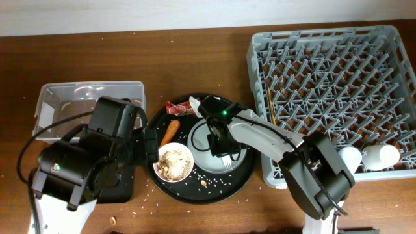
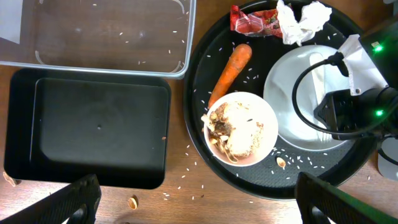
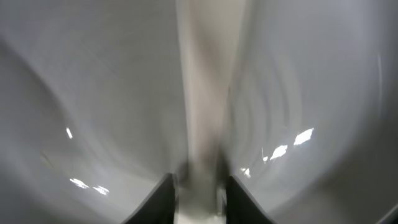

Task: Sort waste into correct bins and load items into the dishwasher rack

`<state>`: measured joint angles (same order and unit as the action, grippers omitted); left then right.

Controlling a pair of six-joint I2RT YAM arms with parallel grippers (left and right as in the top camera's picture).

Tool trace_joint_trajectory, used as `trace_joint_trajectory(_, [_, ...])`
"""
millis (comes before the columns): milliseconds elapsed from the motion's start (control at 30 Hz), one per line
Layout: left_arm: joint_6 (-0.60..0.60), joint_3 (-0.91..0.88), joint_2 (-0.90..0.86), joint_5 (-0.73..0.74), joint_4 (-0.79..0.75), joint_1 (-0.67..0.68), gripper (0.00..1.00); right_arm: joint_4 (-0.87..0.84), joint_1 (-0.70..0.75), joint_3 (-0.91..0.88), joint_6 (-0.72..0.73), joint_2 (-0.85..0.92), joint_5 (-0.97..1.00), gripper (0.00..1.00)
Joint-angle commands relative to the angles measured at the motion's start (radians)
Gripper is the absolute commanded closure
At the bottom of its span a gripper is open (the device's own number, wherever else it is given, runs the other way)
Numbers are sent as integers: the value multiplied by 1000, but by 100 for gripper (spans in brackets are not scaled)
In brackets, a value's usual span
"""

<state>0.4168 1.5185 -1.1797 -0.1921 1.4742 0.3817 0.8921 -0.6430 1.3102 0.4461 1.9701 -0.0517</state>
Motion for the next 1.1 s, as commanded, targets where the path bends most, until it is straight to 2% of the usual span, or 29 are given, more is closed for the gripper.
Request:
trace_joint_trajectory(0, [13, 16, 10, -14, 1, -5, 1, 12, -6, 3, 19, 4, -8, 80])
trace_joint_trajectory(267, [13, 16, 10, -14, 1, -5, 1, 22, -3, 33, 4, -150, 10, 84])
trace_joint_trajectory(300, [13, 16, 10, -14, 1, -5, 1, 35, -3, 33, 6, -162, 7, 79])
trace_joint_trajectory(333, [13, 16, 10, -14, 1, -5, 1, 64, -3, 33, 27, -164, -18, 59])
trace_joint_trajectory(467, [13, 16, 10, -14, 1, -5, 1, 148, -33, -5, 158, -161, -53, 44])
trace_joint_trajectory(600, [13, 16, 10, -14, 1, -5, 1, 43, -77, -115, 243, -158, -35, 41])
trace_joint_trajectory(767, [13, 16, 10, -14, 1, -5, 1, -87, -75, -221, 280, -125, -16, 46])
trace_joint_trajectory(967, [13, 16, 10, -14, 1, -5, 1, -137, -75, -237, 253, -124, 14, 72])
trace_joint_trajectory(1067, [13, 16, 10, -14, 1, -5, 1, -114, -75, -202, 204, -130, 25, 76])
